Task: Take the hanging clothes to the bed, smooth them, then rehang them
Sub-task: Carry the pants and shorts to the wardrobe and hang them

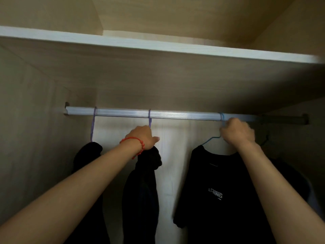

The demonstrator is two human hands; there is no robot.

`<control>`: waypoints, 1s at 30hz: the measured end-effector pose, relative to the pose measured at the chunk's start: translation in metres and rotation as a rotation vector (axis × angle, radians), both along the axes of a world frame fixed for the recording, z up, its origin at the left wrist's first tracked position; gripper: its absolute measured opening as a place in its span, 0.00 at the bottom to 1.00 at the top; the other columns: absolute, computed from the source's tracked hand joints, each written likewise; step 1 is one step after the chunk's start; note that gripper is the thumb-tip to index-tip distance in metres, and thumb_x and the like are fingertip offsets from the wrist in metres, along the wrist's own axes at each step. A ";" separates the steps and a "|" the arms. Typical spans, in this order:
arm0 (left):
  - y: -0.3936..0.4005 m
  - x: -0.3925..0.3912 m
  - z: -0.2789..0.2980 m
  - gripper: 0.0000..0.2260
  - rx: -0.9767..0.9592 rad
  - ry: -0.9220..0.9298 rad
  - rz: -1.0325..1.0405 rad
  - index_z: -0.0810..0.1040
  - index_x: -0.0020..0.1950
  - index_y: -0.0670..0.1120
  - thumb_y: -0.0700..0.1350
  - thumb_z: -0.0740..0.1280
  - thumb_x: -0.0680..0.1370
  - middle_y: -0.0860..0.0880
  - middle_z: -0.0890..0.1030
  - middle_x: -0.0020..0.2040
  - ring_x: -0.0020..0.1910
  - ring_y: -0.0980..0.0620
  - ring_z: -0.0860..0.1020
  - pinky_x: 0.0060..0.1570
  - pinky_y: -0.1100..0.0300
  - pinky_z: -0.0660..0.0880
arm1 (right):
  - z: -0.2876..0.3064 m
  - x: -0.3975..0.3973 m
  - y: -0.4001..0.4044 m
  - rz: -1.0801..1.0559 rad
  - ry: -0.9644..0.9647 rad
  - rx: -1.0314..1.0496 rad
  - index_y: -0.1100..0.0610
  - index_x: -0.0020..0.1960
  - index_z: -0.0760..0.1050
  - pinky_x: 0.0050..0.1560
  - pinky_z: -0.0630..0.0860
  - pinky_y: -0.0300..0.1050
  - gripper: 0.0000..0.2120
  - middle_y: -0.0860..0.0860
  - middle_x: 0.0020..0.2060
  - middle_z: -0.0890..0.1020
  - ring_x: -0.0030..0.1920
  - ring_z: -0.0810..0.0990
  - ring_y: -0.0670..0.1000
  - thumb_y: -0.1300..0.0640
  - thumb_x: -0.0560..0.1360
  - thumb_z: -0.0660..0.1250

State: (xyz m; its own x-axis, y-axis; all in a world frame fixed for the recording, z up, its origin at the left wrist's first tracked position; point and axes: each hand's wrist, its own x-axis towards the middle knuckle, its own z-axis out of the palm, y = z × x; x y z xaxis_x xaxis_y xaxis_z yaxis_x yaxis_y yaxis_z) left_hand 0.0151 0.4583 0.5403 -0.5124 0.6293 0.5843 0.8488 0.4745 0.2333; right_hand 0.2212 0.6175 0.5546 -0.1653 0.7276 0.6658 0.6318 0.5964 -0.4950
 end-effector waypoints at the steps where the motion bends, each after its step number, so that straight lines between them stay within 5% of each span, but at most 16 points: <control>1: 0.005 -0.001 -0.003 0.19 0.003 -0.014 0.008 0.74 0.55 0.38 0.53 0.61 0.77 0.40 0.78 0.50 0.49 0.43 0.78 0.46 0.56 0.73 | -0.002 0.011 0.005 -0.031 -0.097 -0.074 0.60 0.58 0.74 0.60 0.69 0.53 0.15 0.61 0.59 0.76 0.61 0.72 0.62 0.53 0.76 0.60; 4: 0.013 -0.002 -0.005 0.13 0.042 -0.040 0.049 0.74 0.57 0.38 0.45 0.62 0.76 0.40 0.78 0.51 0.44 0.45 0.76 0.43 0.57 0.72 | -0.015 0.030 0.018 0.007 -0.230 -0.223 0.61 0.60 0.72 0.55 0.71 0.49 0.15 0.60 0.60 0.75 0.60 0.74 0.60 0.55 0.77 0.59; 8: 0.014 -0.001 -0.002 0.11 0.086 -0.129 0.035 0.73 0.56 0.37 0.41 0.61 0.77 0.41 0.75 0.48 0.44 0.45 0.74 0.42 0.58 0.71 | -0.025 0.031 0.024 0.113 -0.177 -0.213 0.62 0.51 0.75 0.47 0.69 0.44 0.09 0.61 0.53 0.77 0.53 0.77 0.60 0.58 0.77 0.61; 11: 0.015 0.001 -0.005 0.04 0.145 -0.224 -0.014 0.72 0.45 0.38 0.39 0.61 0.77 0.43 0.72 0.43 0.45 0.44 0.73 0.43 0.59 0.67 | -0.031 0.015 0.022 0.161 -0.146 -0.097 0.64 0.43 0.76 0.45 0.70 0.46 0.10 0.62 0.45 0.79 0.53 0.79 0.61 0.58 0.75 0.62; 14: 0.019 -0.003 -0.010 0.11 0.224 -0.349 -0.085 0.67 0.33 0.41 0.38 0.61 0.76 0.45 0.69 0.33 0.41 0.46 0.72 0.39 0.59 0.67 | -0.040 -0.008 0.013 0.208 -0.101 -0.027 0.67 0.43 0.76 0.43 0.70 0.46 0.11 0.65 0.46 0.79 0.50 0.79 0.63 0.60 0.75 0.60; 17: 0.021 -0.005 -0.012 0.12 0.280 -0.422 -0.124 0.66 0.32 0.42 0.38 0.62 0.75 0.46 0.68 0.32 0.32 0.51 0.70 0.29 0.61 0.64 | -0.045 -0.028 0.003 0.247 -0.080 -0.005 0.63 0.35 0.69 0.39 0.67 0.44 0.10 0.61 0.39 0.74 0.41 0.76 0.61 0.62 0.74 0.58; 20: 0.023 -0.009 -0.014 0.12 0.317 -0.457 -0.144 0.67 0.32 0.41 0.38 0.63 0.75 0.46 0.69 0.32 0.33 0.50 0.71 0.28 0.62 0.64 | -0.049 -0.040 0.000 0.248 -0.031 0.002 0.59 0.30 0.63 0.38 0.67 0.44 0.13 0.59 0.37 0.73 0.39 0.75 0.59 0.63 0.73 0.57; 26: 0.024 -0.016 -0.012 0.08 0.348 -0.452 -0.124 0.71 0.36 0.39 0.39 0.64 0.74 0.45 0.72 0.33 0.38 0.46 0.74 0.29 0.62 0.66 | -0.052 -0.036 0.006 0.240 0.034 0.005 0.63 0.35 0.70 0.36 0.69 0.45 0.09 0.59 0.38 0.76 0.41 0.78 0.61 0.63 0.73 0.58; 30: 0.024 -0.016 -0.012 0.10 0.324 -0.422 -0.097 0.70 0.33 0.40 0.38 0.64 0.74 0.45 0.70 0.32 0.34 0.48 0.72 0.28 0.62 0.64 | -0.049 -0.021 0.013 0.280 -0.010 0.008 0.66 0.40 0.77 0.43 0.74 0.48 0.16 0.62 0.42 0.81 0.45 0.79 0.64 0.54 0.75 0.59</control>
